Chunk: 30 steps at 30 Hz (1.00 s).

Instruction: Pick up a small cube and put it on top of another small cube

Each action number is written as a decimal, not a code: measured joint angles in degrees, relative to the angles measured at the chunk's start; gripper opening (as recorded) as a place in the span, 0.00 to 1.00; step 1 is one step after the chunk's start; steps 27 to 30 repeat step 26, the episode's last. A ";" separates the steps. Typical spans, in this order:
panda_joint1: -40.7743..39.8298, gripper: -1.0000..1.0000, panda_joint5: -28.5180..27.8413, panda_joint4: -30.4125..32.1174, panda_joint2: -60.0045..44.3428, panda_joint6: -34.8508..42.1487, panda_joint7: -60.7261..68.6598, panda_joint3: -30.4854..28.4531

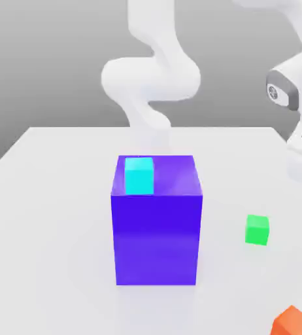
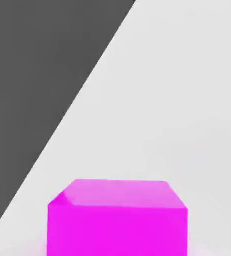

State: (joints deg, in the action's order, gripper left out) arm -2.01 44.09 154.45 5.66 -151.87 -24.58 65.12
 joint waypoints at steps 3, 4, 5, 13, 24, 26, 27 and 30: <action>0.03 0.00 -4.12 3.60 5.15 1.16 9.06 -2.52; 0.28 0.00 -5.37 4.81 6.86 1.53 12.18 -3.52; 0.53 0.00 -6.49 6.01 8.59 1.90 15.40 -4.47; -4.94 0.00 -16.45 10.16 7.26 -4.12 22.08 -2.45; -12.57 1.00 -26.81 10.63 1.05 -9.49 14.93 2.79; -12.57 1.00 -26.81 10.63 1.05 -9.49 14.93 2.79; -12.57 1.00 -26.81 10.63 1.05 -9.49 14.93 2.79; -12.57 1.00 -26.81 10.63 1.05 -9.49 14.93 2.79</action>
